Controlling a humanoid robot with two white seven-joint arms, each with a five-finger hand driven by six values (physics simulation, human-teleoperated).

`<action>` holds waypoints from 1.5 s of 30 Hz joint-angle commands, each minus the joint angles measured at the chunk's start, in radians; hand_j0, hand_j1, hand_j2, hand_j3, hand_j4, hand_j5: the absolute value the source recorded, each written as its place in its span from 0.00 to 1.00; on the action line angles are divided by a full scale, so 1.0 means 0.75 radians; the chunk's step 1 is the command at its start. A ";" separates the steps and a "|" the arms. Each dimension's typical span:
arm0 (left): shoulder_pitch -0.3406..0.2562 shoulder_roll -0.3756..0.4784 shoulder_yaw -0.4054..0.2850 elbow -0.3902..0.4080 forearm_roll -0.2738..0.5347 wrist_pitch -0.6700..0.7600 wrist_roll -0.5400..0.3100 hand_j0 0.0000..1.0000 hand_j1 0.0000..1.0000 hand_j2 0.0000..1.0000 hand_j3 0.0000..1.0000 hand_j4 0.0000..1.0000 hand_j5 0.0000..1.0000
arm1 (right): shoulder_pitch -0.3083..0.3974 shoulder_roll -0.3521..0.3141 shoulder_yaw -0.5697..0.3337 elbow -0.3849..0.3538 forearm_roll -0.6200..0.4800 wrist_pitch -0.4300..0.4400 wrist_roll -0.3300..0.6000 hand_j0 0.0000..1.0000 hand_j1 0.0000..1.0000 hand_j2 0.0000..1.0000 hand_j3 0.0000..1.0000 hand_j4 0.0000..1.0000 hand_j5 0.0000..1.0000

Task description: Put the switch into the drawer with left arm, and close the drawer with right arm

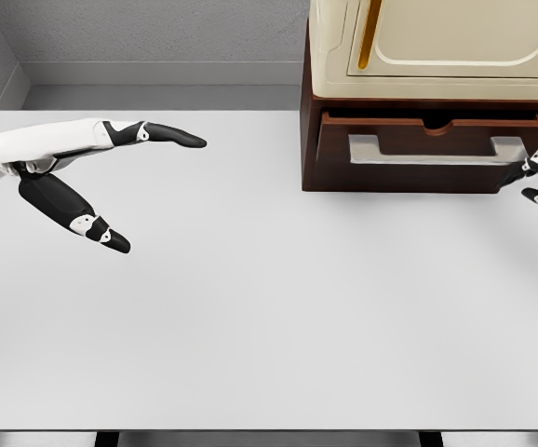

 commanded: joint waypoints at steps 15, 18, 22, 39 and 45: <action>0.000 0.001 0.002 -0.001 0.010 0.003 0.000 1.00 1.00 1.00 1.00 1.00 1.00 | -0.082 0.053 0.055 0.066 0.028 0.005 -0.001 0.54 0.54 0.54 0.54 0.54 0.54; 0.000 0.001 0.002 -0.001 0.010 0.003 0.000 1.00 1.00 1.00 1.00 1.00 1.00 | -0.104 0.057 0.059 0.084 0.032 0.005 -0.001 0.54 0.54 0.54 0.54 0.54 0.54; 0.000 0.001 0.002 0.001 0.010 0.003 0.000 1.00 1.00 1.00 1.00 1.00 1.00 | -0.145 0.061 0.094 0.125 0.046 0.005 -0.001 0.54 0.54 0.54 0.54 0.54 0.54; 0.000 0.001 0.002 0.001 0.012 0.003 0.000 1.00 1.00 1.00 1.00 1.00 1.00 | -0.188 0.061 0.098 0.217 0.066 0.005 -0.001 0.58 0.58 0.58 0.58 0.58 0.58; 0.012 0.003 0.002 0.003 0.012 0.005 0.000 1.00 1.00 1.00 1.00 1.00 1.00 | -0.180 0.057 0.090 0.244 0.064 0.005 -0.001 0.60 0.60 0.60 0.60 0.60 0.60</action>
